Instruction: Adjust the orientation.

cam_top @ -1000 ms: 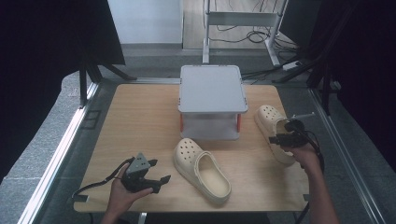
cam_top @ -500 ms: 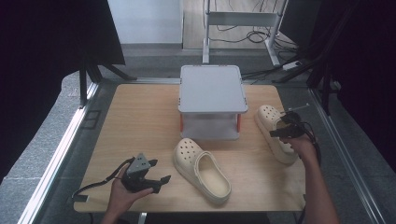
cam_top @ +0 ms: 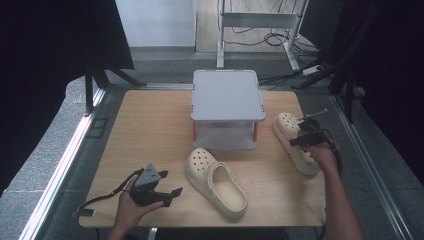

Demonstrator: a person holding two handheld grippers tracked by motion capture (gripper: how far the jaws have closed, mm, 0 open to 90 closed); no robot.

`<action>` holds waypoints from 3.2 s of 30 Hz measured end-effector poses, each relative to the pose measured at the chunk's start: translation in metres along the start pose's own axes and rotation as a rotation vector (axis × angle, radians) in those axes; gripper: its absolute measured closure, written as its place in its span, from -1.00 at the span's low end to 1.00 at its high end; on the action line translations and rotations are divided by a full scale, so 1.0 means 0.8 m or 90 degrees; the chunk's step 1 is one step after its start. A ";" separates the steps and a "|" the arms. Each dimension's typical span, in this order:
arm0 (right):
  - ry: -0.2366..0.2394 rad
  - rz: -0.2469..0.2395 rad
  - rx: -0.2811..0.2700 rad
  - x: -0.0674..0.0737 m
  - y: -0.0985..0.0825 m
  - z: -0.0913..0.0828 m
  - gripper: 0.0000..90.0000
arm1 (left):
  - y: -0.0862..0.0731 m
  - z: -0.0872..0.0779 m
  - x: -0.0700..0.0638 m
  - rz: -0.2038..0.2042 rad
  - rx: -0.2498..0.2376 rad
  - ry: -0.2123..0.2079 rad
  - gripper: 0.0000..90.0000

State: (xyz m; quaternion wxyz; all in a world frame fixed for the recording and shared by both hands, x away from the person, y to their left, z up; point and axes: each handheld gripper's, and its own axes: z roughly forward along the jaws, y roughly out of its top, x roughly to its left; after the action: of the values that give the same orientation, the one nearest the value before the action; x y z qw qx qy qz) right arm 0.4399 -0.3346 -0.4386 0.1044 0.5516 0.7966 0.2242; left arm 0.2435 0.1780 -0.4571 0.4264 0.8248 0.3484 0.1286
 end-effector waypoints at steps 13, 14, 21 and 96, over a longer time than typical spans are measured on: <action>0.053 -0.039 -0.068 0.024 -0.045 -0.053 0.75 | 0.000 0.001 -0.001 -0.003 -0.001 -0.002 -0.51; 0.052 -0.043 -0.070 0.028 -0.048 -0.057 0.75 | 0.000 0.001 -0.001 -0.003 -0.001 -0.002 -0.52; 0.072 -0.092 -0.085 0.058 -0.063 -0.080 0.75 | 0.000 0.000 0.000 -0.003 -0.002 0.000 -0.51; 0.200 -0.247 -0.049 0.251 -0.047 -0.016 0.12 | 0.000 0.000 -0.001 -0.002 -0.002 -0.006 -0.51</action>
State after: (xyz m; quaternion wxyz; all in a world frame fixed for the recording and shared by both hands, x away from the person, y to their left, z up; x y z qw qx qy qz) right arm 0.3291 -0.1627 -0.4285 0.0413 0.3424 0.8849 0.3130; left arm 0.2428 0.1775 -0.4567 0.4295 0.8242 0.3476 0.1244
